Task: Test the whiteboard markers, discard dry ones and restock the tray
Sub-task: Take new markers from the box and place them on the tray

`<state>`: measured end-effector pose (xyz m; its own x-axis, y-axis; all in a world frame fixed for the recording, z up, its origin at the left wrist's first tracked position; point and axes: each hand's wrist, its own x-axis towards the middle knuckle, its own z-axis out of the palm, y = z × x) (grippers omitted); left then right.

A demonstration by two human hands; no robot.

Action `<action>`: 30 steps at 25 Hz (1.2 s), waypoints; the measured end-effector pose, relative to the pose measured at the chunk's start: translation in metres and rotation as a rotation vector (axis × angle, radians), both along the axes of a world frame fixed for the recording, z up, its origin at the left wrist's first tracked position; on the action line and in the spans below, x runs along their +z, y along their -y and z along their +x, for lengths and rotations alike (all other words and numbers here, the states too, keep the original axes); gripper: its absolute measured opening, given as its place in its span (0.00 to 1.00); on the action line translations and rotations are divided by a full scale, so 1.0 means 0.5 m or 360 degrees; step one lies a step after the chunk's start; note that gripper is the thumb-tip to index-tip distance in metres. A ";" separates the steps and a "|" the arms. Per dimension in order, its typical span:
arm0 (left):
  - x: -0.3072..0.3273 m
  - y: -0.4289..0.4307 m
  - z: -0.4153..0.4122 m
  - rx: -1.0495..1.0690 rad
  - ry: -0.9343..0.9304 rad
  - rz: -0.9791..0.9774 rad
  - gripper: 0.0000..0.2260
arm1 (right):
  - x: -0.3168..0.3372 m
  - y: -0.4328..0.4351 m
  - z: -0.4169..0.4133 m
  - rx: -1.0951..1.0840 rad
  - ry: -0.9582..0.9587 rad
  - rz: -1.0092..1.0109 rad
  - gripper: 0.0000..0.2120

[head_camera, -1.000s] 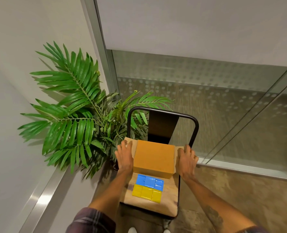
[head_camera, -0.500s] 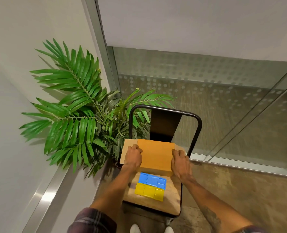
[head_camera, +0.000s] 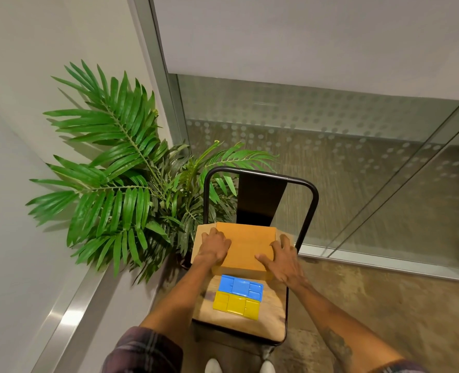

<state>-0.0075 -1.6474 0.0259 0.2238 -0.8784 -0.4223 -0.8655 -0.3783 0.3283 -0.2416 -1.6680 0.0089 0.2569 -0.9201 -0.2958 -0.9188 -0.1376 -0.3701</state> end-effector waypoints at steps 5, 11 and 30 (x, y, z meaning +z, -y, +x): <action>0.013 -0.012 0.022 0.0640 -0.0593 -0.0270 0.24 | 0.042 0.009 0.005 -0.0149 0.0865 -0.0038 0.21; 0.004 -0.025 0.035 0.0486 -0.0719 -0.0185 0.06 | 0.059 0.034 -0.013 0.0150 0.0904 0.0804 0.07; -0.008 -0.091 -0.022 0.0474 -0.0664 -0.0643 0.16 | 0.031 0.012 0.070 0.0667 0.0081 0.0336 0.61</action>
